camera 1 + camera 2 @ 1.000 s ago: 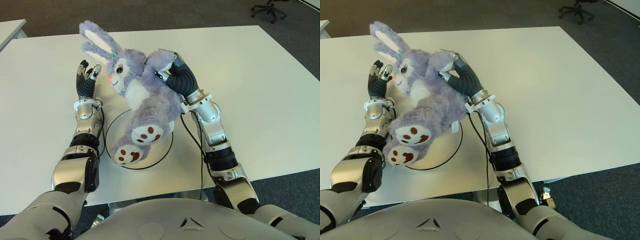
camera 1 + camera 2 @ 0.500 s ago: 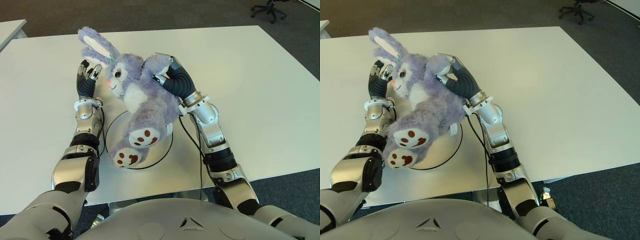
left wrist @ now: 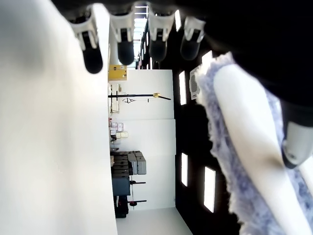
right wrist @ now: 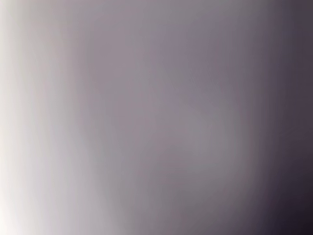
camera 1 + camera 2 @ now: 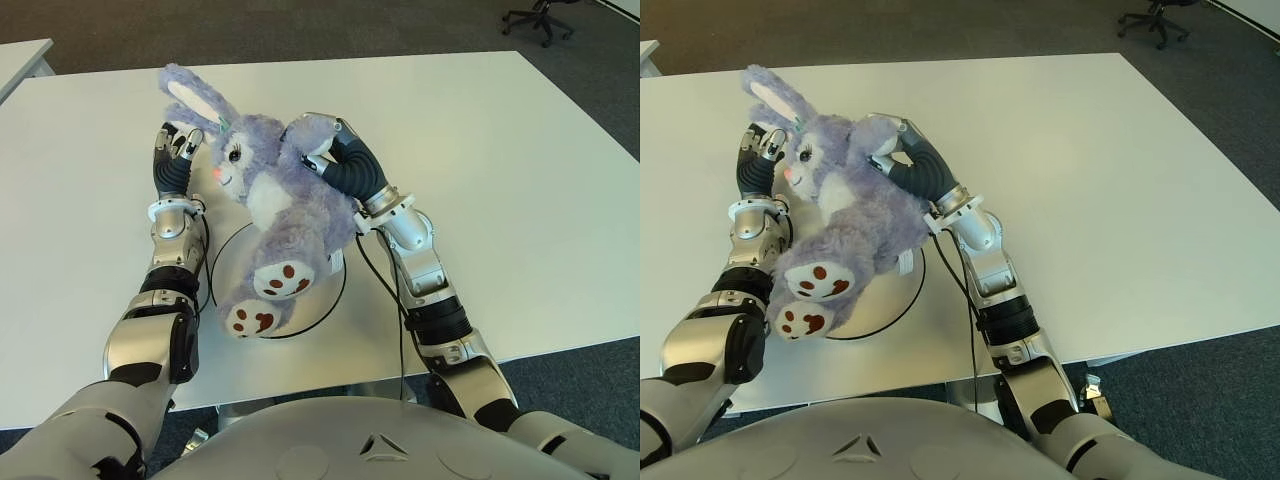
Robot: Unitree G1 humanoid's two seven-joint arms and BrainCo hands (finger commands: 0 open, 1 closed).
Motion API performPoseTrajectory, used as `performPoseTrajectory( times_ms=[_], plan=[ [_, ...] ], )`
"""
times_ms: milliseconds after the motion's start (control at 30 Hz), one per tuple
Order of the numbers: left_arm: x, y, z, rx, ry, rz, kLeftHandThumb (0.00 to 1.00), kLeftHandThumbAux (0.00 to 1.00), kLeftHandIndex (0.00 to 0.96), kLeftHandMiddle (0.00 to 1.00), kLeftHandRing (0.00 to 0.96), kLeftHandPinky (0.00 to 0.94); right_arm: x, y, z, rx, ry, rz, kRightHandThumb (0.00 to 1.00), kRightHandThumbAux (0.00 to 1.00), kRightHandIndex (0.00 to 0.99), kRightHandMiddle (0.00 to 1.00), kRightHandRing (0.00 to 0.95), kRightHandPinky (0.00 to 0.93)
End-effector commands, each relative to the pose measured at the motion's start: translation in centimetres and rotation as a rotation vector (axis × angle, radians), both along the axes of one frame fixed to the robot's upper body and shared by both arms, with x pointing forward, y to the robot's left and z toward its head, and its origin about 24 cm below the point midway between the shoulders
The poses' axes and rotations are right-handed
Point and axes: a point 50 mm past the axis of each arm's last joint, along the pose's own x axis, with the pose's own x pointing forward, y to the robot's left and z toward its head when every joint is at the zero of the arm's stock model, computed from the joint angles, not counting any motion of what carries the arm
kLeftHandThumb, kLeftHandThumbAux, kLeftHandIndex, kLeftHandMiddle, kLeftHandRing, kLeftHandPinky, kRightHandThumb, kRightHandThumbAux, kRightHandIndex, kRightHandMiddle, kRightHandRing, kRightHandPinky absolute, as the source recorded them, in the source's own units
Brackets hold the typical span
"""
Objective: Put the doll into the plate.
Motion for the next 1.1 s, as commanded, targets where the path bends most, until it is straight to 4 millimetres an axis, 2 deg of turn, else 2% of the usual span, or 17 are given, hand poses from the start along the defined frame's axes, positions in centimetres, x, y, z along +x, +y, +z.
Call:
performPoseTrajectory(
  times_ms=[33,567,933,1100],
  plan=[
    [-5.5,-2.9,-7.7,-0.09,0.258,-0.046,0.0,0.502,0.0,0.032,0.07,0.125,-0.1,0.1,-0.7,-0.006,0.002,-0.011,0.839,0.681,0.375,0.548,0.651,0.65],
    [-6.3,-3.5,-6.5,-0.017,0.15,-0.104,0.0,0.474,0.0,0.037,0.07,0.117,-0.4,0.2,-1.9,-0.046,0.034,-0.017,0.844,0.677,0.383,0.564,0.664,0.635],
    [-6.6,-3.7,-6.0,0.004,0.125,-0.11,0.0,0.458,0.0,0.046,0.082,0.14,-0.5,0.1,-2.8,-0.078,0.042,-0.04,0.845,0.674,0.389,0.572,0.679,0.662],
    [-6.8,-3.7,-5.8,0.007,0.12,-0.113,0.0,0.451,0.0,0.042,0.078,0.133,-0.6,0.1,-3.0,-0.076,0.036,-0.049,0.844,0.674,0.387,0.565,0.674,0.641]
  ],
)
